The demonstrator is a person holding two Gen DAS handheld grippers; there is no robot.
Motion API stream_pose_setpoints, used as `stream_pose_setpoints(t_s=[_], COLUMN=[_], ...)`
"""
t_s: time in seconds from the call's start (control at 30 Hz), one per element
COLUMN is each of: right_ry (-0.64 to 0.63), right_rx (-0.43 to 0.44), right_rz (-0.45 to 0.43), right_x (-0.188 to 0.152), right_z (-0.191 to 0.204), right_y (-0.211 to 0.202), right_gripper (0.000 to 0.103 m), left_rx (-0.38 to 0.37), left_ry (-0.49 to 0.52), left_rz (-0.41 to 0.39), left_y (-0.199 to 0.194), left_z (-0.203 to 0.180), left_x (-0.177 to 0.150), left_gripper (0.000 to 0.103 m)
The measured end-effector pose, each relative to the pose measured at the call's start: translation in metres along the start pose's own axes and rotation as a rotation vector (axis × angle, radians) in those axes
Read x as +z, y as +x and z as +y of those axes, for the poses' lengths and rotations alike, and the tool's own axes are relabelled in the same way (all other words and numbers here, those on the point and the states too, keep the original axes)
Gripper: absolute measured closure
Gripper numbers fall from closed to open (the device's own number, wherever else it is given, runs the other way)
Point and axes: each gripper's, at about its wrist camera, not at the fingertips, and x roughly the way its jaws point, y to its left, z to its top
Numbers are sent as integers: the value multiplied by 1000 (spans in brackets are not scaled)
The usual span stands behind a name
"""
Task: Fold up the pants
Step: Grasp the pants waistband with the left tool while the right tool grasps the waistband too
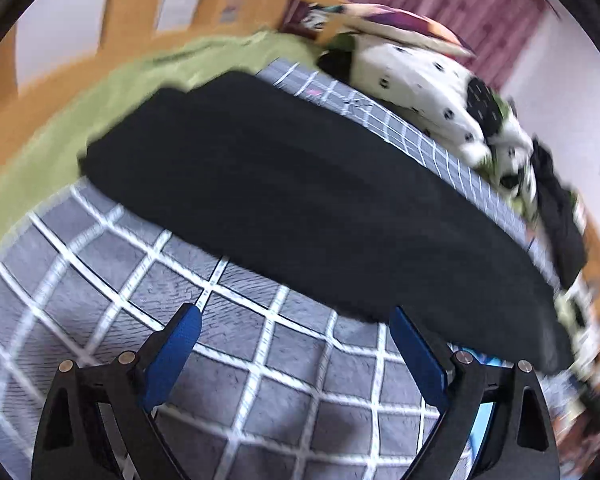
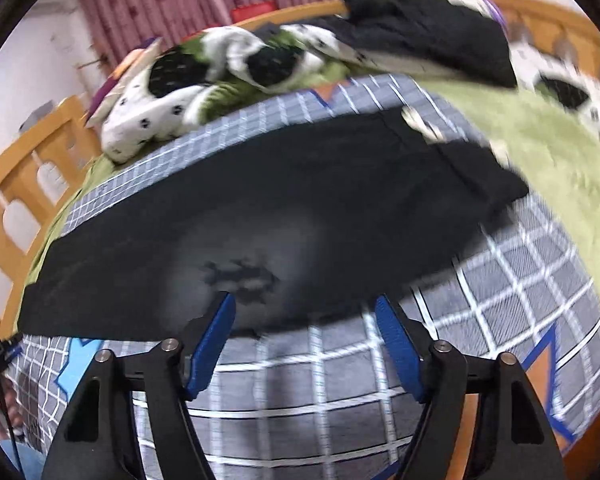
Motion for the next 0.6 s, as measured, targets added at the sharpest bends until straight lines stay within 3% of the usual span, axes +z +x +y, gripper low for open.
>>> stream_pose_setpoints(t_s=[0.1, 0.23, 0.3, 0.33, 0.37, 0.4, 0.43, 0.53, 0.6], right_ry=[94, 208, 204, 197, 193, 186, 173, 113, 73], right_rx=[18, 74, 65, 49, 33, 31, 43, 45, 52], right_rz=[20, 36, 21, 20, 16, 6, -3, -49, -79], right_x=[-3, 0, 2, 7, 10, 13, 16, 33, 47], right_z=[-26, -41, -36, -31, -27, -24, -21, -5, 6], right_y=[21, 53, 60, 63, 63, 63, 60, 42, 30], right_gripper=[31, 32, 49, 53, 64, 78, 81, 85, 85], left_rx=[-12, 16, 72, 116, 144, 172, 164, 161, 125], left_ry=[-90, -117, -157, -169, -168, -147, -110, 27, 28], left_rz=[6, -23, -40, -36, -30, -23, -29, -121, -156], left_y=[19, 35, 40, 43, 43, 42, 39, 14, -1], left_z=[17, 16, 17, 17, 20, 18, 16, -3, -11], left_x=[8, 23, 31, 37, 38, 42, 43, 53, 66], left_gripper=[9, 14, 36, 58, 84, 88, 89, 92, 92])
